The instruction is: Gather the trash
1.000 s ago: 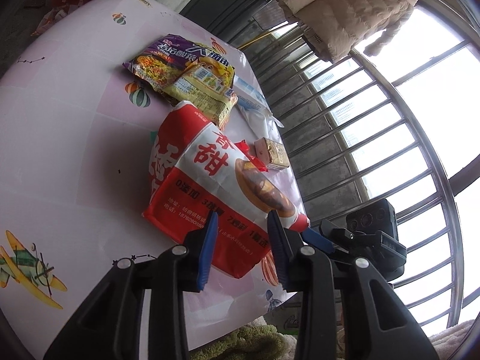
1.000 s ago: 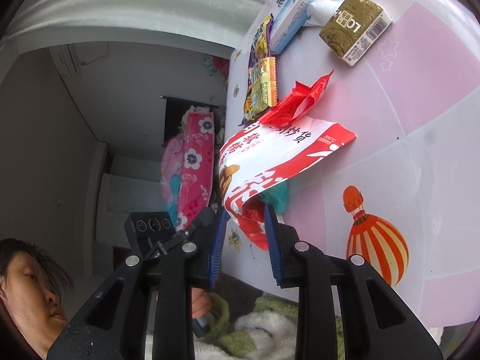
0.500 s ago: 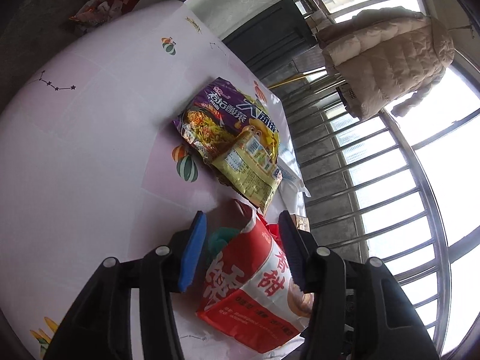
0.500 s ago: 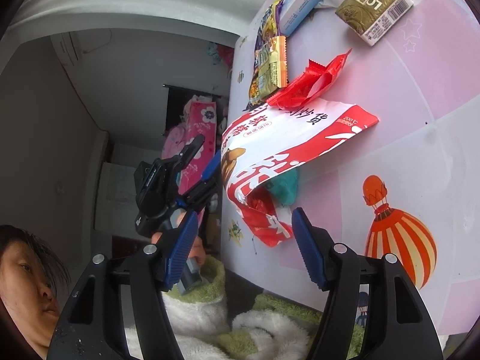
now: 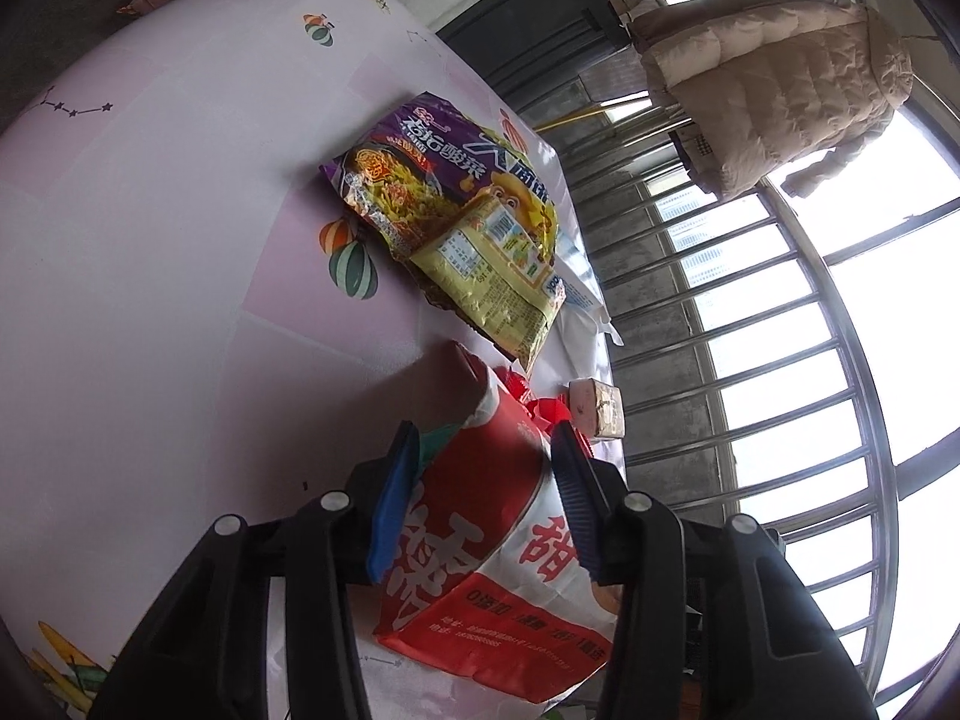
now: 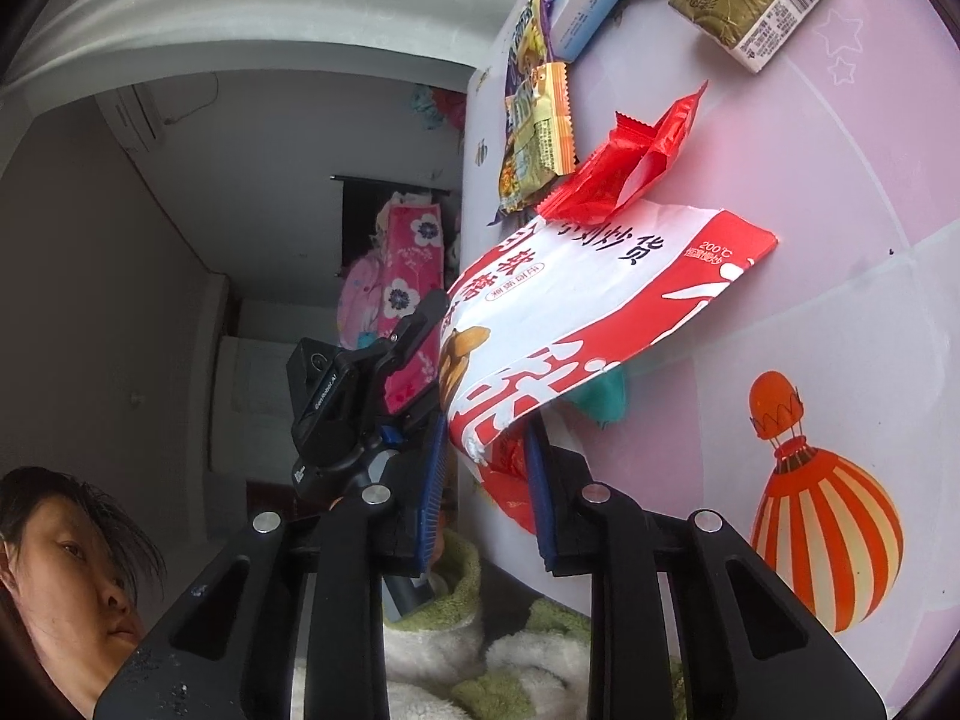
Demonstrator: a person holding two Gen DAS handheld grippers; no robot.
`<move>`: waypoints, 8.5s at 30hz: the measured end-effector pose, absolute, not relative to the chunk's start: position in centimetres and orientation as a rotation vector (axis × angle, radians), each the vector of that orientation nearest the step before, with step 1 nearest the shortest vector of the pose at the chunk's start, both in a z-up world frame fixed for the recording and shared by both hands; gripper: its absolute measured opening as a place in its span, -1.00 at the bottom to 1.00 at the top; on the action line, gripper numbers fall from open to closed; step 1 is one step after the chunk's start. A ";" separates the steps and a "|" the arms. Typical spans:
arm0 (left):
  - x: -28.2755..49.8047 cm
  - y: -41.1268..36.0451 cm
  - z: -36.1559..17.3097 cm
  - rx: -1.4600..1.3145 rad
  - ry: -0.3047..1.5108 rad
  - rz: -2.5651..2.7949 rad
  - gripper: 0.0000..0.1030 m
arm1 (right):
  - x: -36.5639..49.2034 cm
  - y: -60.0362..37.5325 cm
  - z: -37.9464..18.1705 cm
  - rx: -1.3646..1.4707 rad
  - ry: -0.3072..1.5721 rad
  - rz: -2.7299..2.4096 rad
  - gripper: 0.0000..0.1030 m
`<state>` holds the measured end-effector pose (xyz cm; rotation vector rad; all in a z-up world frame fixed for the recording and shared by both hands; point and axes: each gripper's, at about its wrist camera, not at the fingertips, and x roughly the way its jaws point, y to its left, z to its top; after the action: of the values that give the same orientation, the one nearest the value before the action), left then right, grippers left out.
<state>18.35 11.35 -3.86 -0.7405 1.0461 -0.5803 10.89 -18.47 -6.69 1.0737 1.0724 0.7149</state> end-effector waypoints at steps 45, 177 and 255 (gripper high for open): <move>11.2 3.9 -2.6 -0.434 1.105 -0.627 0.01 | 3.2 -27.2 -0.3 0.946 0.768 0.523 -0.92; 22.1 -2.3 -6.5 -0.194 0.954 -0.528 -0.50 | 25.8 -27.9 -6.7 0.448 1.012 0.113 0.08; 18.0 2.2 -5.2 -0.388 0.896 -0.730 -0.66 | 19.1 -25.0 -6.9 0.815 1.008 0.379 -1.00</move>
<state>18.02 2.19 -5.25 -0.3876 0.8960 -0.7304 19.05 -24.96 -6.91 0.8149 1.0079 0.3794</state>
